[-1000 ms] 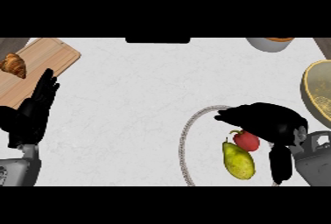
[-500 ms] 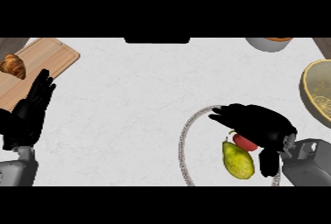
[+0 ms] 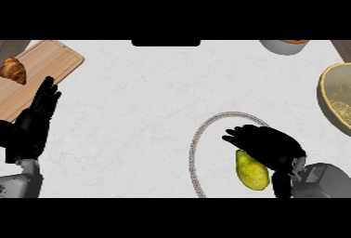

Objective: Pick the pear from the placemat and place it in the bowl

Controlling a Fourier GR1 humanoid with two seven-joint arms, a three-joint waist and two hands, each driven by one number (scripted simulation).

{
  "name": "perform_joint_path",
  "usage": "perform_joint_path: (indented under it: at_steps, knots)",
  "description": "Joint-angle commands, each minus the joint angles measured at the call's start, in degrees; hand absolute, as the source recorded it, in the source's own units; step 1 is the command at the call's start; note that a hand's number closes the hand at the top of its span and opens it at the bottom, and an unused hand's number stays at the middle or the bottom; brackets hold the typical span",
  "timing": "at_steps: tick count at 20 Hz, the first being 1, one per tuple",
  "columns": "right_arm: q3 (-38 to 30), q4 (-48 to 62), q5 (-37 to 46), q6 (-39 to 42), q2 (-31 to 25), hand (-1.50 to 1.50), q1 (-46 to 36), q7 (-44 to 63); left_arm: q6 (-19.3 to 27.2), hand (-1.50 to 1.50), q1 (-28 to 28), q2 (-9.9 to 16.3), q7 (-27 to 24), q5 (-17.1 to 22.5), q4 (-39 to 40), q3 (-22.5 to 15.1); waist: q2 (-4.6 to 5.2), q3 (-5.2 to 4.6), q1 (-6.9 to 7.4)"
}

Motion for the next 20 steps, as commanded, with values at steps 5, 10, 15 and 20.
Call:
perform_joint_path:
  at_steps: [5, 10, 15, 20]
  knots:
    - [-3.01, 6.0, 7.09, -2.59, 2.14, -1.5, 0.6, -6.72, -2.1, 0.0, -3.0, 0.81, 2.16, -0.23, 1.08, 3.12, 0.05, 0.0, 0.08]
    - [-2.02, 10.69, 12.03, -2.69, 8.25, -1.5, -0.9, -5.79, -0.75, 0.0, -2.0, -2.78, 0.04, -3.21, 1.43, 0.86, 0.05, 0.0, 0.1]
    - [-1.18, 7.61, 11.03, 1.86, 11.2, 1.5, 2.67, -4.71, -3.11, 0.0, -0.13, -1.06, 1.27, -1.11, -1.23, 3.55, 0.01, -0.01, 0.2]
    - [-0.51, 16.75, 13.35, -5.76, 13.99, 1.5, -0.28, -10.26, -3.7, 0.0, -3.23, -0.3, 5.53, -0.83, -2.64, 3.35, 0.11, 0.04, 0.52]
